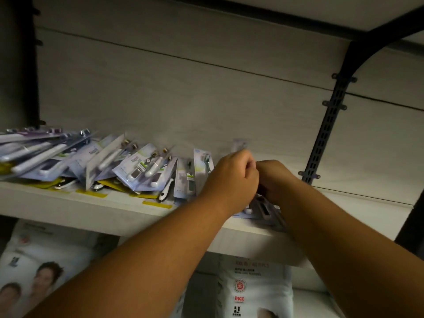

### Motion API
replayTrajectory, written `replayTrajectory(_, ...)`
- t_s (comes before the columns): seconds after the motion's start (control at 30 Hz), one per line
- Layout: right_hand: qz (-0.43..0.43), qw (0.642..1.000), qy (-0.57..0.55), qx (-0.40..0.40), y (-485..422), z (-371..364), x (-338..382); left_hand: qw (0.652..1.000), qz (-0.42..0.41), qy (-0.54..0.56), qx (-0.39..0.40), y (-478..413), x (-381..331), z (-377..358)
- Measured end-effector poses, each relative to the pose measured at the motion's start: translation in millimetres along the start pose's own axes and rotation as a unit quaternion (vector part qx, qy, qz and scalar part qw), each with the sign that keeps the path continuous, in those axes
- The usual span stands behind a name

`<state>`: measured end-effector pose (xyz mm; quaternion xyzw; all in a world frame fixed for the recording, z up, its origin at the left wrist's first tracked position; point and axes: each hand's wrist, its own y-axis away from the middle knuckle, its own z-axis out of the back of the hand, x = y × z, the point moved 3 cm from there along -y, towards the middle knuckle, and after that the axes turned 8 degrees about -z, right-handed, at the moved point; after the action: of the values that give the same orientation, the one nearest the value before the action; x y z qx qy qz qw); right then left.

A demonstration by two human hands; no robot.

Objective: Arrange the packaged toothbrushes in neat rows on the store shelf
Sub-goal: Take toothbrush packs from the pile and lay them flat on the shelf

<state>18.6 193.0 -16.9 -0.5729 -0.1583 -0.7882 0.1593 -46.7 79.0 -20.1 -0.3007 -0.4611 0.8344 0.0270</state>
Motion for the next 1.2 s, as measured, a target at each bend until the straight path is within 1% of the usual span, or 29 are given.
replayTrajectory(0.07,0.024,0.996,-0.078,0.027,-4,7,-1,0.998,-0.008,-0.007,-0.055,-1,0,5)
replayTrajectory(0.13,0.028,0.986,-0.164,0.019,-8,17,-5,0.995,0.003,-0.017,-0.101,-3,2,11)
replayTrajectory(0.17,0.028,0.982,-0.187,0.011,-9,20,-6,0.993,0.008,-0.017,-0.116,-3,3,13)
replayTrajectory(0.27,0.065,0.973,-0.221,-0.004,-14,26,-8,0.991,0.032,-0.005,-0.131,-5,8,20)
replayTrajectory(0.33,0.084,0.969,-0.233,0.001,-12,30,-5,0.991,0.051,-0.044,-0.114,-8,12,29)
replayTrajectory(0.37,0.090,0.966,-0.244,0.006,-12,31,-4,0.990,0.073,-0.092,-0.082,-10,16,35)
replayTrajectory(0.4,0.095,0.962,-0.255,0.008,-12,32,-3,0.981,0.104,-0.158,-0.032,-13,21,41)
replayTrajectory(0.43,0.102,0.959,-0.264,0.013,-11,32,-2,0.963,0.136,-0.229,0.034,-15,27,48)
replayTrajectory(0.5,0.116,0.954,-0.275,0.014,-11,32,0,0.907,0.184,-0.339,0.170,-16,36,56)
replayTrajectory(0.53,0.119,0.954,-0.274,0.013,-11,32,0,0.877,0.193,-0.379,0.222,-14,38,58)
replayTrajectory(0.57,0.123,0.955,-0.271,0.010,-9,32,1,0.853,0.190,-0.413,0.258,-11,38,58)
replayTrajectory(0.6,0.126,0.954,-0.271,0.007,-8,31,2,0.836,0.179,-0.437,0.280,-10,38,56)
replayTrajectory(0.63,0.130,0.954,-0.272,0.006,-8,31,2,0.827,0.165,-0.454,0.289,-8,37,54)
replayTrajectory(0.7,0.135,0.953,-0.271,0.002,-10,31,2,0.824,0.144,-0.470,0.282,-7,33,51)
replayTrajectory(0.77,0.138,0.953,-0.270,-0.003,-10,31,2,0.828,0.134,-0.470,0.274,-7,31,48)
replayTrajectory(0.87,0.139,0.952,-0.272,-0.008,-10,32,1,0.831,0.139,-0.459,0.280,-5,32,43)
replayTrajectory(0.97,0.137,0.953,-0.272,-0.007,-11,34,0,0.824,0.140,-0.463,0.296,-4,30,39)
replayTrajectory(1.03,0.135,0.953,-0.272,-0.006,-12,35,-1,0.830,0.130,-0.460,0.286,-5,29,38)
replayTrajectory(1.1,0.133,0.952,-0.275,-0.006,-12,36,-1,0.845,0.139,-0.440,0.269,-5,31,39)
replayTrajectory(1.2,0.126,0.951,-0.281,-0.008,-12,37,-2,0.844,0.165,-0.428,0.277,-3,35,39)
